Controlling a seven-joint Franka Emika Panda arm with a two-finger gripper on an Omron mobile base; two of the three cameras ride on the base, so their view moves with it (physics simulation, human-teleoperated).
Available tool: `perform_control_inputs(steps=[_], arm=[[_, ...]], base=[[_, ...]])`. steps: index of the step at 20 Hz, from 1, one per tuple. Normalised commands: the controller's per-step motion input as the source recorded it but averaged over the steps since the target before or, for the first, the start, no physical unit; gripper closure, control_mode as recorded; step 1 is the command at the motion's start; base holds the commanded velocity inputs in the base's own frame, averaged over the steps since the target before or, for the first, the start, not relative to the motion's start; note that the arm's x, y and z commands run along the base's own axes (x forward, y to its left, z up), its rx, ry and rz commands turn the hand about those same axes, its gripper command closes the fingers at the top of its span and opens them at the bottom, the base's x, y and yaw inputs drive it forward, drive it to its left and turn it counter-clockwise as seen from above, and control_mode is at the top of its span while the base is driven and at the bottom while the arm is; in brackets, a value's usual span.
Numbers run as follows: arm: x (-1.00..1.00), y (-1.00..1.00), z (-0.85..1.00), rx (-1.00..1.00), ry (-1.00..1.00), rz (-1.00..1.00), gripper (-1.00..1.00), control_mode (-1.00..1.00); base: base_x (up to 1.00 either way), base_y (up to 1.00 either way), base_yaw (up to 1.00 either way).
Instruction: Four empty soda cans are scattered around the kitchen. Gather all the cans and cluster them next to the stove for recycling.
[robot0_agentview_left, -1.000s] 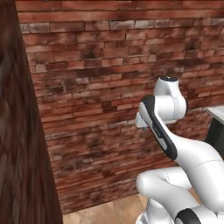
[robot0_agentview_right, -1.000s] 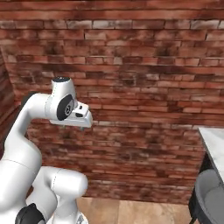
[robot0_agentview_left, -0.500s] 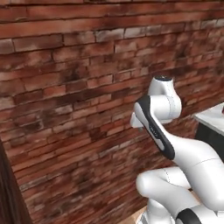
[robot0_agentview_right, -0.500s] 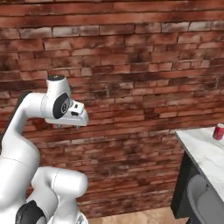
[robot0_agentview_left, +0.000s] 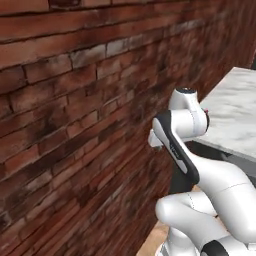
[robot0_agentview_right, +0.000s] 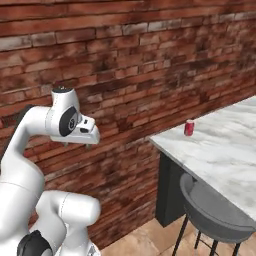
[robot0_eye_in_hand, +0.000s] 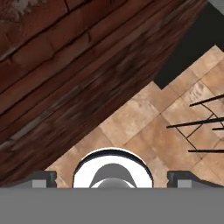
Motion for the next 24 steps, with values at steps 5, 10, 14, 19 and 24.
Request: perform_control_inputs(steps=[5,10,14,19,24], arm=[[0.00,0.00,0.00,0.00,0.00,0.00,-1.00,1.00],[0.00,0.00,0.00,0.00,0.00,0.00,-1.00,1.00],[0.00,0.00,0.00,0.00,0.00,0.00,-1.00,1.00],[0.00,0.00,0.00,0.00,0.00,0.00,-1.00,1.00],[0.00,0.00,0.00,0.00,0.00,0.00,-1.00,1.00]], base=[[0.46,0.16,-0.61],[0.48,0.25,-0.57],[0.49,0.35,-0.44],[0.46,0.46,-0.31],[0.46,0.17,-0.22]])
